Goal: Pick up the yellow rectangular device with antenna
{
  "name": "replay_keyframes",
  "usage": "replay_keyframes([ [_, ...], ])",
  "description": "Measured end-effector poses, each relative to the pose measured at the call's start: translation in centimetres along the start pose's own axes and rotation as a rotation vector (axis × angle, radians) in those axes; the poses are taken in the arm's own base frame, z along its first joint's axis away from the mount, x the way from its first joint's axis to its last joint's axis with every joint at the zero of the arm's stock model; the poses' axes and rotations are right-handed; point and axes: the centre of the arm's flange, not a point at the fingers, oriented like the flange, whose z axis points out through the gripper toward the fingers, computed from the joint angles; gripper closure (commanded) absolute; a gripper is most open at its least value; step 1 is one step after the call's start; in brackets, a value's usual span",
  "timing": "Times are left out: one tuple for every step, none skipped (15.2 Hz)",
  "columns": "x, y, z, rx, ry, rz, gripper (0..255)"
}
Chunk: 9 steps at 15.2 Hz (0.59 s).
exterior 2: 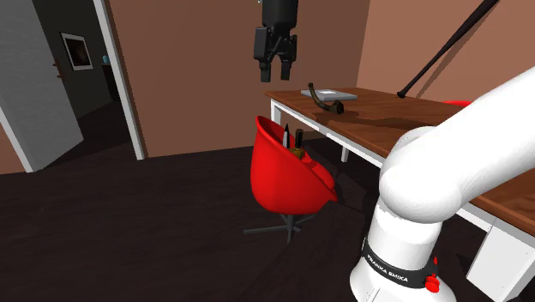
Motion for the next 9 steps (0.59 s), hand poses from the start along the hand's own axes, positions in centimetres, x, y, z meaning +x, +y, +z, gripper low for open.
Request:
replay_keyframes([
  [0.0, 0.0, 0.0, 0.0, 0.0, 0.0, 0],
  [0.2, 0.6, 0.3, -0.002, -0.001, -0.002, 0],
  [0.4, 1.3, 1.0, -0.005, -0.003, -0.006, 0],
  [0.3, 2.4, 1.6, -0.008, -0.006, -0.011, 0],
  [0.6, 3.2, 2.0, -0.012, -0.008, -0.016, 0],
  [1.0, 4.0, 2.9, -0.016, -0.012, -0.022, 0],
  [1.1, 5.2, 3.4, -0.02, -0.014, -0.027, 0],
  [1.4, 6.1, 4.2, -0.024, -0.017, -0.033, 0],
  [1.7, 7.2, 5.2, -0.028, -0.02, -0.039, 0],
])
